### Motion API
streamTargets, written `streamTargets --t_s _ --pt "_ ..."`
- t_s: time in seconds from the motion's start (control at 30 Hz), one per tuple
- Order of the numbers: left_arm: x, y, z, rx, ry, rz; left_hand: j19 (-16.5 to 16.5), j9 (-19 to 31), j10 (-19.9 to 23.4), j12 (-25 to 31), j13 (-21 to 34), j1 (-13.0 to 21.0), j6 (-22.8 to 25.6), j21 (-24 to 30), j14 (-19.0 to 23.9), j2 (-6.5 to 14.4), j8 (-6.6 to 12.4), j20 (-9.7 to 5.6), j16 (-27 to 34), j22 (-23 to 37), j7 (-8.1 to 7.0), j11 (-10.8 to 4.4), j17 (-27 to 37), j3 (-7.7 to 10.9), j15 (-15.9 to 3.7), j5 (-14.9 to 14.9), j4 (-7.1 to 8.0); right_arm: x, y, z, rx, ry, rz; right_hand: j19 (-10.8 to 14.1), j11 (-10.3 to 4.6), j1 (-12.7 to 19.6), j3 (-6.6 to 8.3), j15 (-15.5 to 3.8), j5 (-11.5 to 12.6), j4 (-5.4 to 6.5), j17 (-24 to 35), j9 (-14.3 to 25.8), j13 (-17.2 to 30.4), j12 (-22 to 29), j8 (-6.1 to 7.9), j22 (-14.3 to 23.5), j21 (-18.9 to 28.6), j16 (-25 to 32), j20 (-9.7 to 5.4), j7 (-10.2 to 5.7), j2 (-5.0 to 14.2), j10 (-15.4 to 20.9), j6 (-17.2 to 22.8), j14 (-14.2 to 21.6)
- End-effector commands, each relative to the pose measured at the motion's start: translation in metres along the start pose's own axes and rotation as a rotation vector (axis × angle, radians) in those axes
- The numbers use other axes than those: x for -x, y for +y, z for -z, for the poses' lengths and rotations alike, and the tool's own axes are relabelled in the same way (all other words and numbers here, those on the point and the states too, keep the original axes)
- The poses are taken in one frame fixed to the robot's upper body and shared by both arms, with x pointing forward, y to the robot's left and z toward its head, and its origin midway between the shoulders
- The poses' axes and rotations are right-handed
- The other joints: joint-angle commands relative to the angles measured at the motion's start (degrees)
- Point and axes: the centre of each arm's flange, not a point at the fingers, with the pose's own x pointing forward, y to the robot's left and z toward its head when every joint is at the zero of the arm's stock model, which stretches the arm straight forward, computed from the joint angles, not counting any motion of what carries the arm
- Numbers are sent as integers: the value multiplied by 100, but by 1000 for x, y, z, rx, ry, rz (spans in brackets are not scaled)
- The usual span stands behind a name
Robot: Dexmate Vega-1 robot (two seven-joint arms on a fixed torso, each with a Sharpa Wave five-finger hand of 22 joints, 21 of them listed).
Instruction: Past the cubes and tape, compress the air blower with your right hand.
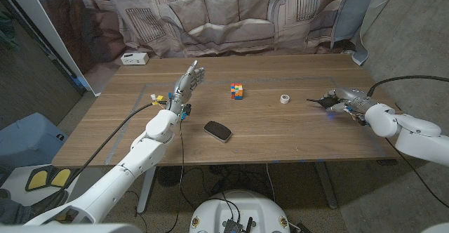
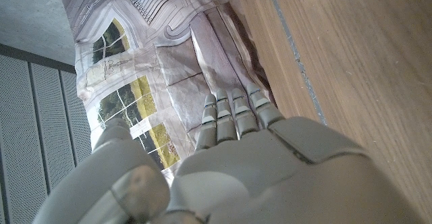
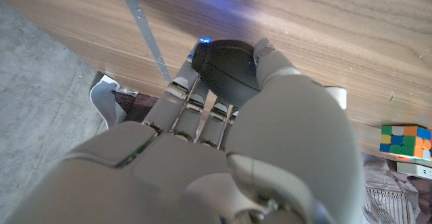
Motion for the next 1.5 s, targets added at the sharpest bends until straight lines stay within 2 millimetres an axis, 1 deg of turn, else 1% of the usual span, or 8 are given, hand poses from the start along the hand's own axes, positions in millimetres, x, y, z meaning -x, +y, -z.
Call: streamTargets --t_s 0.03,0.43,0.7,0.97,1.03,1.27,1.4,1.5 --pt "-1 7 0 6 -11 -5 55 27 49 1 34 14 46 -17 32 73 -14 -24 -10 26 16 -22 10 16 -7 -2 -53 6 -5 -13 -42 -8 63 63 31 -10 -25 -692 -16 16 8 11 9 -28 -20 25 25 27 -148 -8 60 45 64 68" --pt "-6 11 1 19 -20 7 58 27 57 1 34 16 50 -17 36 77 -14 -25 -10 26 16 -26 10 17 -2 -3 -60 13 -12 -25 -85 -12 137 63 24 -18 -41 -667 -30 24 19 10 10 -49 -45 26 19 19 -141 -11 77 62 65 73" --pt "-11 15 3 38 -37 -9 60 27 43 -8 34 17 53 -17 36 82 -14 -27 -11 26 28 -7 10 18 -10 -3 -66 13 -10 -33 -101 -8 186 64 36 -23 -48 -670 -36 28 23 10 10 -59 -52 27 16 14 -137 -16 86 74 84 81" --pt "-10 17 1 36 -42 -14 57 27 53 -6 34 18 55 -18 39 84 -14 -24 -10 26 24 -11 10 19 -4 -4 -71 16 -11 -37 -102 0 218 62 25 -34 -55 -674 -42 35 21 9 10 -68 -66 27 11 -13 -133 -21 99 102 97 60" --pt "-9 16 0 32 -42 -13 59 27 54 -6 34 18 56 -18 39 85 -14 -26 -11 26 25 -30 10 19 -3 -4 -72 17 -13 -37 -107 1 225 58 24 -39 -54 -680 -42 39 21 9 10 -72 -69 27 8 -13 -134 -21 108 103 99 73" --pt "-7 16 -3 14 -33 -6 59 27 58 -7 34 19 59 -19 43 87 -14 -28 -10 26 25 -12 10 19 -4 -5 -78 23 -20 -40 -96 -5 250 62 35 -41 -57 -672 -46 40 22 9 11 -81 -78 27 7 -23 -138 -13 117 113 110 72" --pt "-7 15 -2 18 -32 -5 63 27 64 -6 35 19 56 -17 39 88 -16 -29 -12 26 25 -24 10 19 -8 -5 -81 27 -25 -42 -95 -12 270 66 2 -66 -70 -677 -52 53 22 9 11 -73 -85 28 6 -29 -132 -32 119 166 122 84" --pt "-7 14 -1 18 -25 -2 67 27 66 -6 35 19 59 -16 42 89 -15 -31 -11 26 26 -13 10 19 -2 -6 -82 28 -28 -42 -93 -14 276 78 13 -66 -73 -695 -55 44 9 10 11 -76 -82 28 8 -35 -139 -38 103 182 151 117"
